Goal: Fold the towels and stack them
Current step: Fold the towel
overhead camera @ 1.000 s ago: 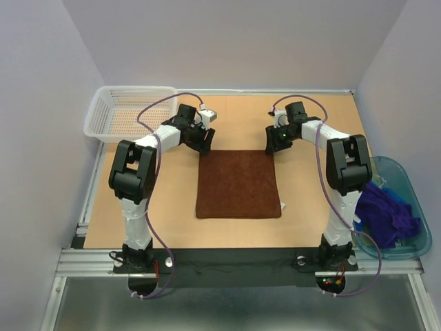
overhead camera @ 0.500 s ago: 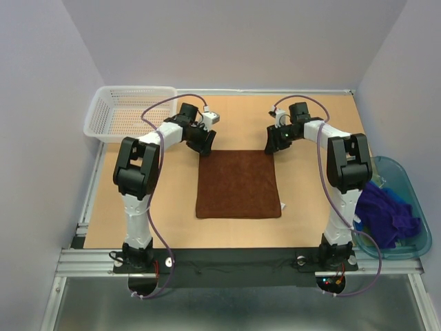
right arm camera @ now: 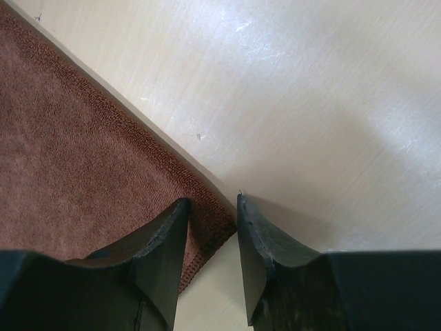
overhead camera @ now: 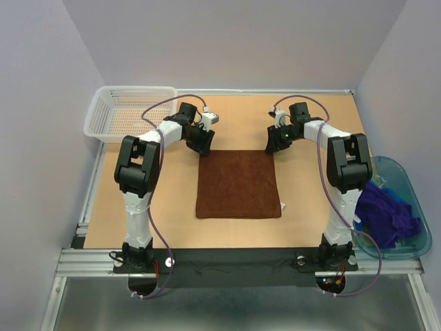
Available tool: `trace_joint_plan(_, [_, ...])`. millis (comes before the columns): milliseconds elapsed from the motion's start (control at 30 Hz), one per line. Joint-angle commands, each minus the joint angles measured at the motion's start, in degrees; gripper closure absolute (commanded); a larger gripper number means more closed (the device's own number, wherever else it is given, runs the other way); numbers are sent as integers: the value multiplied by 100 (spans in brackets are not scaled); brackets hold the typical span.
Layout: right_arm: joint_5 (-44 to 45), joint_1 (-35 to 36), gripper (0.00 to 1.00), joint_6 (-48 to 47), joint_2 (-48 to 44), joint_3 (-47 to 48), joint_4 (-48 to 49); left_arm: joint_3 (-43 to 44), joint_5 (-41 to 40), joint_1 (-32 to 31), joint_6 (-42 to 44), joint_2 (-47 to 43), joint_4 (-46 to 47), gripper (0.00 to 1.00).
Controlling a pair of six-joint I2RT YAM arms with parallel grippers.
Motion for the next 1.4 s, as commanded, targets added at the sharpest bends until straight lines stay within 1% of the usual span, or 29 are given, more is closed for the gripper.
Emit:
trace_joint_plan(0, [462,54,59,-88,504,-170,-659,190,-23,128,88,104,-245,46])
trace_joint_plan(167, [541,45,61,-79,539,-170,-694,207,3,163,97,209,-324,47])
trace_joint_plan(200, [541,45,63,-79,539,-161,-694,207,30,154,97,218,-359,50])
trace_joint_plan(300, [567,36,64,-70,539,-144,-720,199,56,163,105,280,-438,53])
trace_joint_plan(367, [576,45,65,-79,539,-135,-746,181,100,154,123,289,-473,57])
trace_joint_plan(433, [576,45,67,-79,530,-117,-755,155,118,154,132,280,-482,63])
trace_joint_plan(467, [576,45,68,-79,530,-108,-764,146,100,163,149,297,-491,64])
trace_joint_plan(567, [594,45,69,-97,539,-91,-791,146,4,163,158,324,-535,67])
trace_joint_plan(600, [611,45,70,-97,556,-91,-799,128,-5,163,158,324,-544,70])
trace_joint_plan(633, [663,45,72,-97,565,-91,-817,111,-66,163,175,332,-544,71])
trace_joint_plan(667, [681,45,73,-105,574,-91,-817,93,-93,163,176,341,-552,72])
trace_joint_plan(700, [708,45,76,-123,574,-91,-826,93,-93,180,176,367,-587,77])
trace_joint_plan(800, [725,37,80,-132,609,-73,-835,93,-93,180,184,394,-614,80])
trace_joint_plan(833, [743,45,80,-132,618,-56,-843,93,-93,172,193,420,-623,83])
trace_joint_plan(867, [769,45,84,-132,627,-47,-843,102,-102,172,202,438,-640,87])
trace_joint_plan(900, [796,45,85,-114,636,5,-852,102,-102,172,228,429,-658,90])
trace_joint_plan(933, [839,45,91,-106,644,32,-852,110,-84,180,237,438,-667,97])
trace_joint_plan(967, [866,45,92,-105,645,76,-861,111,-84,172,237,438,-667,100])
trace_joint_plan(1067, [980,45,100,-97,610,278,-852,251,-102,172,246,385,-684,100])
trace_joint_plan(1267, [1367,45,99,96,531,1032,-852,804,12,216,193,341,-632,100])
trace_joint_plan(1367, [1428,45,100,88,451,1253,-852,1086,-137,233,140,315,-614,100])
